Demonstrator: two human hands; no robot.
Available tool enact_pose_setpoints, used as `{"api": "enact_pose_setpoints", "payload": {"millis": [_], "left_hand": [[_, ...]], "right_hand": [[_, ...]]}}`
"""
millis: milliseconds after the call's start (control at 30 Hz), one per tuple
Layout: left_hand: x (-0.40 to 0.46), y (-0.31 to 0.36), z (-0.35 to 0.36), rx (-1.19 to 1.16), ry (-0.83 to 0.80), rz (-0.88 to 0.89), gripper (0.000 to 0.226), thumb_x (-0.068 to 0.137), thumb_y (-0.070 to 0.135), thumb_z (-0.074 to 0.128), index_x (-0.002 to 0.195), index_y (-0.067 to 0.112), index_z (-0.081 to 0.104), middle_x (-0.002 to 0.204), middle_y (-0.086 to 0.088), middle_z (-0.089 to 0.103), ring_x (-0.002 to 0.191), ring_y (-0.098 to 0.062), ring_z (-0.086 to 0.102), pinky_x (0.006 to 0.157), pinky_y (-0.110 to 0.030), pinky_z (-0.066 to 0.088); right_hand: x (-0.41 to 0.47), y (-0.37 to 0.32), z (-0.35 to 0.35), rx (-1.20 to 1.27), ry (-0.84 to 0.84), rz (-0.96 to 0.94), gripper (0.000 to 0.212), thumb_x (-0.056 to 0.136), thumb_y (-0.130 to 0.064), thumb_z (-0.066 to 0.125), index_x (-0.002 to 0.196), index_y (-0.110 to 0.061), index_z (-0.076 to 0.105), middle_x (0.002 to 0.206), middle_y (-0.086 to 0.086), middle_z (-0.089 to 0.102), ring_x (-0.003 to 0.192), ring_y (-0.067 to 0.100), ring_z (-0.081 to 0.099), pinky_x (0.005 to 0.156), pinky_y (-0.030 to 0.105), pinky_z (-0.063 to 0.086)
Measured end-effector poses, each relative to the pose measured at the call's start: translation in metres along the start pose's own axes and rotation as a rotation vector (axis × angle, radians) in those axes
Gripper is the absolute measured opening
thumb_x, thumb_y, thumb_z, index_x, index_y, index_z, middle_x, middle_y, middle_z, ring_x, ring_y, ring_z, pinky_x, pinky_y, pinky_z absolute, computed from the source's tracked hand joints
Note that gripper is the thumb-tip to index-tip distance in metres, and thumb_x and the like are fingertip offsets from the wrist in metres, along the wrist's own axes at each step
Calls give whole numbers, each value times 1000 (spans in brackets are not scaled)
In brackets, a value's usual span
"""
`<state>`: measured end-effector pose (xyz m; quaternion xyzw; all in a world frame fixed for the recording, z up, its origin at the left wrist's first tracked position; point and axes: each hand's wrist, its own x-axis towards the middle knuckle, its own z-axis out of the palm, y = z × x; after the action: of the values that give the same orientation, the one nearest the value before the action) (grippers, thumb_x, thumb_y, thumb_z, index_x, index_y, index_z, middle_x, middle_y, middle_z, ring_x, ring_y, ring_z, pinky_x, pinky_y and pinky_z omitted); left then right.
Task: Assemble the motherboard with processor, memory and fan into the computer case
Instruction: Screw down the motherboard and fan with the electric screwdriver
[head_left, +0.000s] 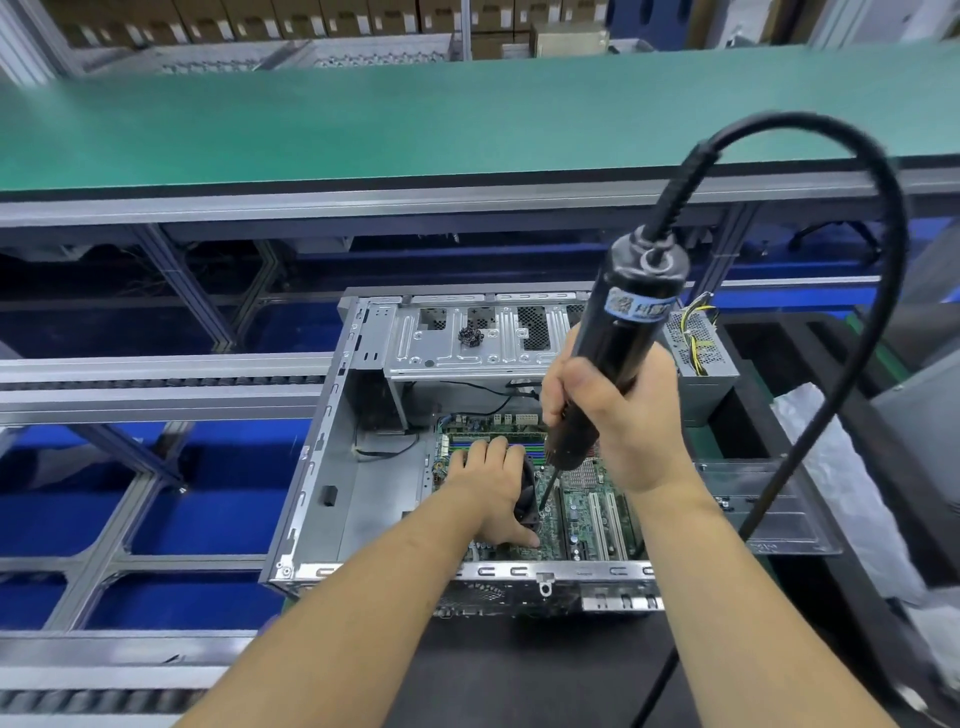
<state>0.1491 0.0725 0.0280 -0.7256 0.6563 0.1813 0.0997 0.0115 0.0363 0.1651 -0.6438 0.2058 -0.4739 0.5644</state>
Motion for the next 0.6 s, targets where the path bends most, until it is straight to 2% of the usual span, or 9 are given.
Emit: {"api": "enact_pose_setpoints", "payload": {"millis": [100, 167, 267, 433, 500, 533, 600], "left_hand": [[-1, 0, 0, 0, 15, 7, 114, 69, 74, 70, 149, 13, 16, 151, -8, 22, 139, -34, 22, 116, -55, 20], [-2, 0, 1, -13, 34, 10, 113, 68, 73, 71, 149, 13, 18, 150, -8, 25, 138, -33, 23, 115, -54, 20], [-1, -1, 3, -25, 78, 12, 111, 66, 73, 71, 147, 14, 23, 146, -7, 31, 136, -31, 28, 114, -51, 22], [0, -10, -2, -81, 68, 42, 124, 52, 92, 57, 150, 21, 27, 149, -3, 38, 139, -28, 30, 118, -56, 8], [-3, -22, -11, -152, 73, 35, 108, 60, 92, 44, 144, 25, 41, 145, -2, 45, 136, -26, 35, 117, -55, 13], [-4, -30, -16, -200, 87, 21, 88, 70, 84, 41, 136, 26, 51, 139, -1, 51, 132, -26, 40, 114, -52, 21], [-7, -51, -24, -321, 112, -23, 49, 88, 53, 42, 123, 25, 63, 130, -1, 59, 125, -27, 49, 107, -45, 35]], "right_hand": [[8, -5, 0, -44, 110, -44, 47, 75, -43, 67, 71, 2, 55, 57, 14, 58, 51, 27, 55, 56, 37, 48], [13, -5, 2, -97, 174, -69, 58, 74, -47, 68, 73, 10, 54, 63, 25, 58, 56, 36, 55, 57, 45, 49], [18, -2, 5, -122, 229, -69, 67, 73, -50, 69, 79, 15, 54, 68, 28, 58, 62, 41, 55, 63, 53, 50], [18, -3, 7, -12, 288, -97, 63, 77, -47, 69, 86, 14, 55, 67, 17, 59, 54, 20, 58, 59, 34, 50], [19, -6, 10, 14, 292, -116, 58, 78, -45, 69, 86, 10, 55, 66, 17, 59, 52, 19, 58, 57, 31, 50], [20, -7, 13, 19, 294, -120, 56, 78, -45, 69, 86, 8, 55, 66, 16, 58, 52, 19, 58, 56, 31, 50], [20, -6, 19, 20, 296, -113, 51, 77, -45, 69, 84, 4, 55, 62, 15, 58, 50, 19, 57, 55, 31, 50]]}}
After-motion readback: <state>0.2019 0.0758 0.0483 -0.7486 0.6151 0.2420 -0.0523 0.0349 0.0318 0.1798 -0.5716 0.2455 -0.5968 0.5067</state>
